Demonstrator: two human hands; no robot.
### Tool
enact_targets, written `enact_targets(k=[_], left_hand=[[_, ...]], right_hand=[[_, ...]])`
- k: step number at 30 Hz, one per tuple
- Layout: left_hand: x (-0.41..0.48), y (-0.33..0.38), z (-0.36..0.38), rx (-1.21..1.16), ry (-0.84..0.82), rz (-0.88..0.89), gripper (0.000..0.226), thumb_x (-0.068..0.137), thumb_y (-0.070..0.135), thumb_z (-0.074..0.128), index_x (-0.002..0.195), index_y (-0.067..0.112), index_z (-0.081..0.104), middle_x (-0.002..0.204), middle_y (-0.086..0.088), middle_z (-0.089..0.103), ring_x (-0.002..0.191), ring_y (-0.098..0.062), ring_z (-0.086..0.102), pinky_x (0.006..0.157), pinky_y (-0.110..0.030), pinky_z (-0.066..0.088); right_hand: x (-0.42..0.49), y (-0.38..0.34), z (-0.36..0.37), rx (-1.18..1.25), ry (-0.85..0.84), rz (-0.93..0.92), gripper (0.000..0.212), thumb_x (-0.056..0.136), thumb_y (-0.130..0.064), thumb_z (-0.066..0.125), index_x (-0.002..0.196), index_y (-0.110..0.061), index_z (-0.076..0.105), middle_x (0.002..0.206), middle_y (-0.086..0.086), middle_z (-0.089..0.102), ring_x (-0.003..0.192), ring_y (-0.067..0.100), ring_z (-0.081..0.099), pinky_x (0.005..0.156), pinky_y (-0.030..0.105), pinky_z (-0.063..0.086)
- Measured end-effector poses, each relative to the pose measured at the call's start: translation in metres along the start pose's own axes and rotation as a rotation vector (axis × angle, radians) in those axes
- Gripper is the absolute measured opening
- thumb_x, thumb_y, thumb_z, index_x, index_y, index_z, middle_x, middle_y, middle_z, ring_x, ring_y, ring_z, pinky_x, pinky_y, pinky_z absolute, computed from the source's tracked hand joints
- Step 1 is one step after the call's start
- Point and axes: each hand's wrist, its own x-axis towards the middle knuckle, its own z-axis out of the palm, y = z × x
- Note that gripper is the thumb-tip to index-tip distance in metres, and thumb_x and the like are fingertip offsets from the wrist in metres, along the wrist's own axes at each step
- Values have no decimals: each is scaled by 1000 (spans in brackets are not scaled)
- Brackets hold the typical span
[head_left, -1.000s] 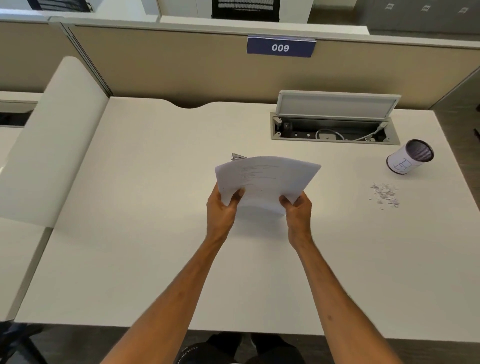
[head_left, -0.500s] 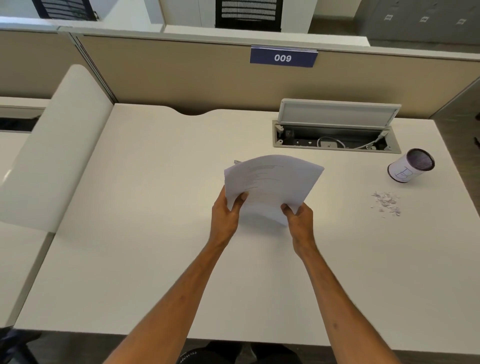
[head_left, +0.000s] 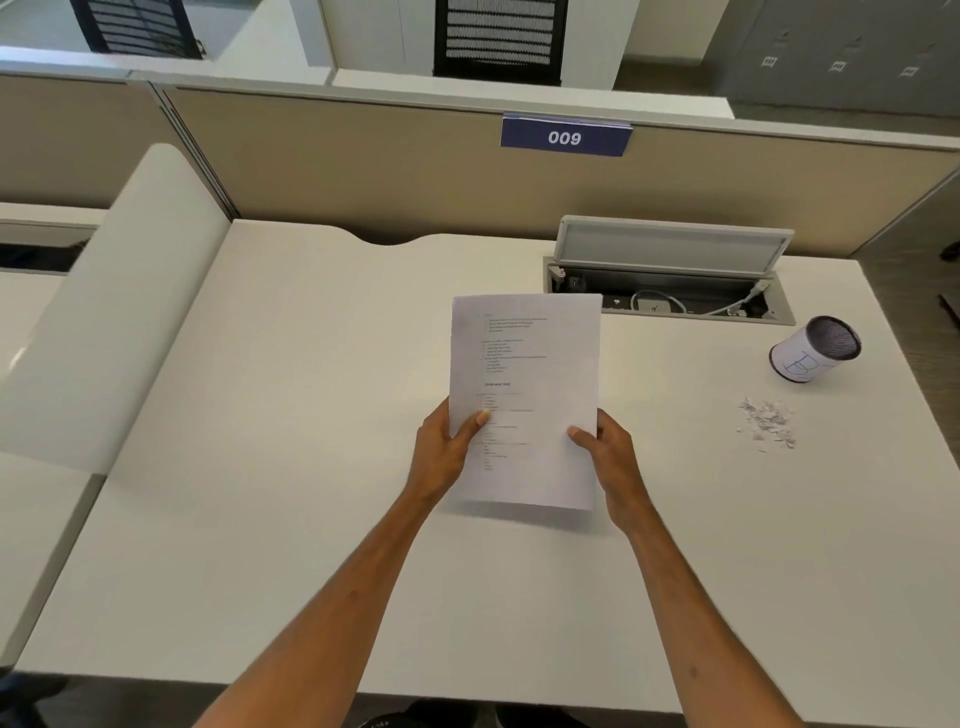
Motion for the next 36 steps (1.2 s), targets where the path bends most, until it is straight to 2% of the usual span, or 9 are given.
enact_targets(k=[6,10,16,19,24,29,32,34,36], left_hand=[[-13,-12,0,-50,-64,-95,42,104,43,74,141,26,67,131,6,81,108,-22,83,92,-53,69],[-23,-18,-2,-100,-114,-141,40,105,36,74,141,22,69,128,5,82,109,-21,83,94,-46,69],[-31,-22,-10,-180,-165,-238,41,105,37,74,142,22,69,130,6,82,115,-17,81,91,-36,69],[-31,-21,-14,-190,-135,-270,36,108,45,66,140,31,69,129,11,82,114,-14,81,80,-29,66],[-19,-28,-14,-254,-58,-262,34,112,38,61,141,21,68,132,4,81,118,-18,80,82,-27,66],[-10,-48,-10,-176,-22,-279,32,113,27,60,142,14,68,136,-2,79,117,-24,80,101,-46,66],[-8,-53,-10,-106,-1,-303,31,114,28,58,141,16,68,134,-1,79,118,-26,79,103,-50,64],[-6,-54,-12,-57,5,-315,31,114,31,57,140,17,68,132,0,80,117,-27,79,101,-51,65],[-3,-58,-16,-25,5,-327,31,114,32,57,138,17,69,130,0,80,115,-27,80,100,-52,65]], right_hand=[[7,-6,-1,12,59,27,19,105,-32,64,121,-24,71,119,-6,78,110,20,73,90,37,58],[11,1,-2,14,65,43,17,104,-26,64,119,-26,73,118,-6,79,110,23,74,96,42,57],[9,13,1,-11,66,62,16,103,-16,64,111,-25,74,110,-9,81,98,17,74,87,33,58],[7,21,0,-34,60,88,16,102,-14,65,112,-23,74,111,-3,81,96,19,74,84,32,58],[-4,38,3,-50,50,170,15,103,-13,64,110,-22,74,113,0,80,96,20,74,87,35,57],[-11,46,8,-52,53,268,16,104,-15,62,113,-20,74,109,-3,79,95,19,74,76,32,57],[0,51,6,-164,50,327,9,101,-22,66,98,-15,70,101,1,78,84,22,71,70,32,54],[8,51,6,-287,115,273,14,98,-29,69,94,-15,66,97,3,77,84,28,73,71,44,61],[16,42,8,-437,246,101,6,96,-26,70,97,-20,68,94,-1,74,86,26,73,77,42,62]])
